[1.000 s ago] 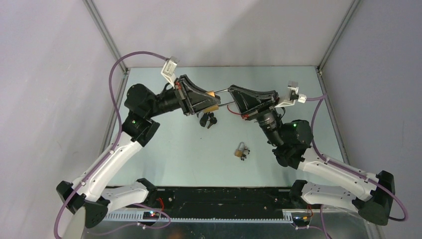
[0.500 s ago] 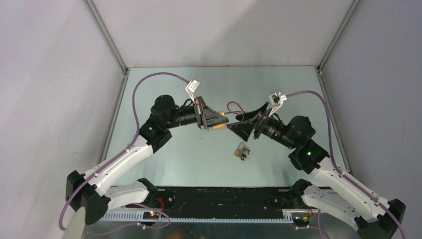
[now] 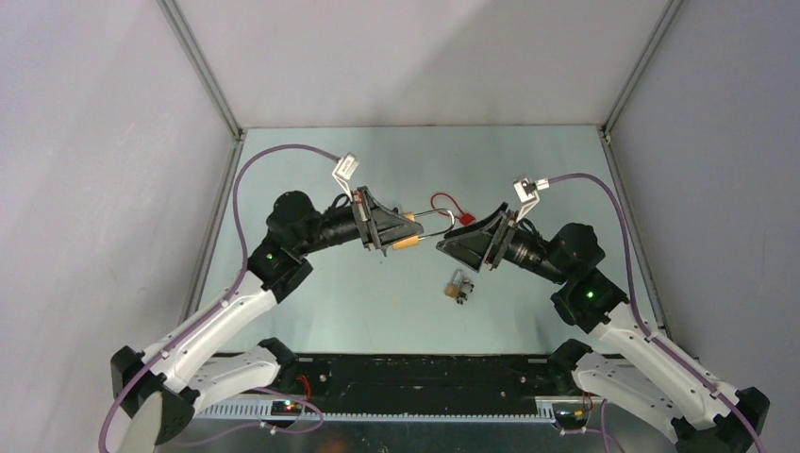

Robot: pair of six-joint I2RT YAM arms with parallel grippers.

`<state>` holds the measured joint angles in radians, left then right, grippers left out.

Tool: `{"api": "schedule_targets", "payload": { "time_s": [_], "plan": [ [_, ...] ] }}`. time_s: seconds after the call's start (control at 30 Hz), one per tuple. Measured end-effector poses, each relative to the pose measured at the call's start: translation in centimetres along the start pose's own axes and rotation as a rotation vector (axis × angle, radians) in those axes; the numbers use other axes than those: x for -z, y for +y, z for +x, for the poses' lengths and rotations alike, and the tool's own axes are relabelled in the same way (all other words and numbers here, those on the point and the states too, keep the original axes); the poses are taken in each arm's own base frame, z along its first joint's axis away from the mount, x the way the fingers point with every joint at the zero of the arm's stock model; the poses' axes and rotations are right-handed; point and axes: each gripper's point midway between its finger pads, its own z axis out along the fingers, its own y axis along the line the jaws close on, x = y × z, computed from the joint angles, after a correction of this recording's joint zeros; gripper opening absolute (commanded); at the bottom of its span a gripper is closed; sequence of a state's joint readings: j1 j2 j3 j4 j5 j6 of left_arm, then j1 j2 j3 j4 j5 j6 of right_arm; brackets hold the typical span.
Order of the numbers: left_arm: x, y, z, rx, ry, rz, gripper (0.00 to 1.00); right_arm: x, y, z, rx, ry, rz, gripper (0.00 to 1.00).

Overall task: Lock with the key
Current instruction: Lock the lock.

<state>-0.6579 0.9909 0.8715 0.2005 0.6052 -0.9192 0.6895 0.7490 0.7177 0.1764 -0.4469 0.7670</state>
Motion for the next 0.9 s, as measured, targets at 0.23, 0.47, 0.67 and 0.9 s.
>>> {"api": "schedule_targets", "payload": {
  "time_s": [0.23, 0.47, 0.67, 0.9],
  "plan": [
    [0.8, -1.4, 0.2, -0.015, 0.005, 0.043, 0.0, -0.9, 0.9, -0.8, -0.047, -0.024, -0.059, 0.62],
    [0.9, -1.8, 0.7, -0.016, 0.032, 0.063, 0.07, -1.9, 1.7, -1.1, -0.069, -0.024, -0.126, 0.12],
    [1.0, -2.3, 0.7, -0.039, 0.04, 0.092, 0.72, -1.9, 1.8, -1.2, -0.07, -0.024, -0.142, 0.0],
    [1.2, -2.0, 1.0, -0.108, 0.029, 0.108, 0.86, -1.3, 0.2, -0.5, -0.052, 0.007, -0.085, 0.0]
  ]
}}
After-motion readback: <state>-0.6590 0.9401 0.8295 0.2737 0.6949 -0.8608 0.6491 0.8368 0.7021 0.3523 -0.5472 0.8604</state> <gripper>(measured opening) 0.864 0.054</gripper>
